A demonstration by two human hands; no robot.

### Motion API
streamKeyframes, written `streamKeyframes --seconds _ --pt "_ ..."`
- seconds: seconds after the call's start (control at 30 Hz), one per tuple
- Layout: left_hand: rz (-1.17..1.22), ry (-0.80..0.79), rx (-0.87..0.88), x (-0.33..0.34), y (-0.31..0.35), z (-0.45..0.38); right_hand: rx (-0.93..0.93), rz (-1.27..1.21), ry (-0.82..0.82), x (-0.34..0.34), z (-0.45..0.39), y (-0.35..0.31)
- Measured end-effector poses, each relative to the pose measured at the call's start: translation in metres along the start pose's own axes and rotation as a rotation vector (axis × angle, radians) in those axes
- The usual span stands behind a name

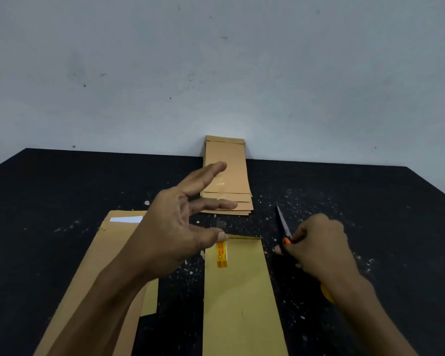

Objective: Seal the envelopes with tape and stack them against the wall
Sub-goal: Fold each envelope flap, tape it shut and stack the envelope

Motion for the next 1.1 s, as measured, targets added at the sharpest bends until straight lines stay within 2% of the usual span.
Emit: streamKeyframes --seconds 0.13,0.3,0.33,0.4,0.47,0.5,0.57,0.7,0.8,0.93,1.03,1.1 --pt "0.021 0.008 0.004 0.007 -0.004 0.000 -0.113 0.316 0.007 0.000 0.005 -0.015" --pt "0.026 0.003 0.005 0.015 -0.006 -0.002 -0.152 0.331 -0.091 0.004 0.005 -0.020" --pt "0.027 0.005 0.004 0.017 -0.006 -0.002 -0.170 0.222 -0.088 0.002 0.005 -0.022" --pt "0.026 0.001 0.007 0.020 -0.005 -0.004 -0.178 -0.189 -0.126 -0.005 0.010 -0.034" --pt "0.011 -0.014 0.010 0.023 -0.005 -0.006 -0.122 -0.643 -0.307 -0.009 0.023 -0.055" --pt "0.006 -0.024 0.008 0.025 -0.005 -0.007 -0.100 -0.762 -0.406 -0.007 0.030 -0.062" --pt "0.008 -0.043 0.002 0.029 -0.005 -0.009 -0.117 -0.826 -0.524 0.000 0.035 -0.070" --pt "-0.005 -0.070 -0.009 0.034 -0.008 -0.012 -0.029 -0.999 -0.571 0.012 0.030 -0.069" --pt "0.051 -0.039 -0.031 0.029 -0.013 -0.017 -0.019 -1.139 -0.499 0.008 0.026 -0.069" --pt "0.206 0.118 -0.051 0.020 -0.019 -0.029 -0.072 -1.197 -0.194 -0.003 0.017 -0.068" --pt "0.207 0.244 -0.023 0.018 -0.022 -0.039 -0.068 -1.171 -0.014 -0.004 0.009 -0.064" --pt "0.147 0.293 0.022 0.020 -0.022 -0.042 -0.063 -1.136 0.043 0.000 0.004 -0.063"
Point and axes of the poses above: each hand's wrist, its own z-axis away from the middle knuckle, its own x-axis out of the palm, y = z × x, the point moved 8 cm from there along -z, towards the middle knuckle, and after that the axes turned 15 degrees about y, right-handed, at the moved point
